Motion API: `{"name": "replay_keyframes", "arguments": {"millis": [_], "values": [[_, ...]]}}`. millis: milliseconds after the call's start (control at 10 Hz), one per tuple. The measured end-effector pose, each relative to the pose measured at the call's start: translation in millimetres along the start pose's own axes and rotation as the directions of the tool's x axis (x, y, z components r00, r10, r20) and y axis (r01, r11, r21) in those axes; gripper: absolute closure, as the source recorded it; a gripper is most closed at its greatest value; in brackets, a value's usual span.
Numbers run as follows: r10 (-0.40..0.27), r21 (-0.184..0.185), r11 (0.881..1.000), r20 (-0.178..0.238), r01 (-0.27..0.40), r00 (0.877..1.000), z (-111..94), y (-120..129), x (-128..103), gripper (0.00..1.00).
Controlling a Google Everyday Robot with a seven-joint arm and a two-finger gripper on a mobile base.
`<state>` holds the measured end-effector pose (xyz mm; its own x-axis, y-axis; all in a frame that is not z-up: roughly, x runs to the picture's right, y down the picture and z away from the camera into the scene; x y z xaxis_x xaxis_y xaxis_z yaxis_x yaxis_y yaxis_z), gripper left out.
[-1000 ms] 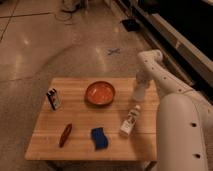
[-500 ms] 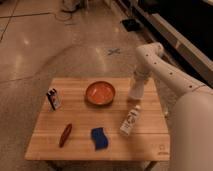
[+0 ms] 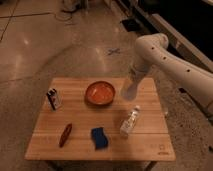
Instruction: Place the ceramic cup over the eraser
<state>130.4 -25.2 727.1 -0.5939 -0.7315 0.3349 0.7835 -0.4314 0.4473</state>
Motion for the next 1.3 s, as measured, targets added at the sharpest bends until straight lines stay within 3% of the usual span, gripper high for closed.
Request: {"name": "replay_keyframes", "arguments": {"millis": [700,1100,1300], "values": [[-0.010,0.003,1.000,-0.008,0.010,1.000,-0.5,-3.8,5.1,0.90],[-0.148,-0.012,0.989,-0.081,0.147,0.986,-13.6,-45.6,65.8,0.90],[-0.230,-0.016,0.973,-0.100,0.230,0.968,-10.6,-74.9,99.5,0.90]]}}
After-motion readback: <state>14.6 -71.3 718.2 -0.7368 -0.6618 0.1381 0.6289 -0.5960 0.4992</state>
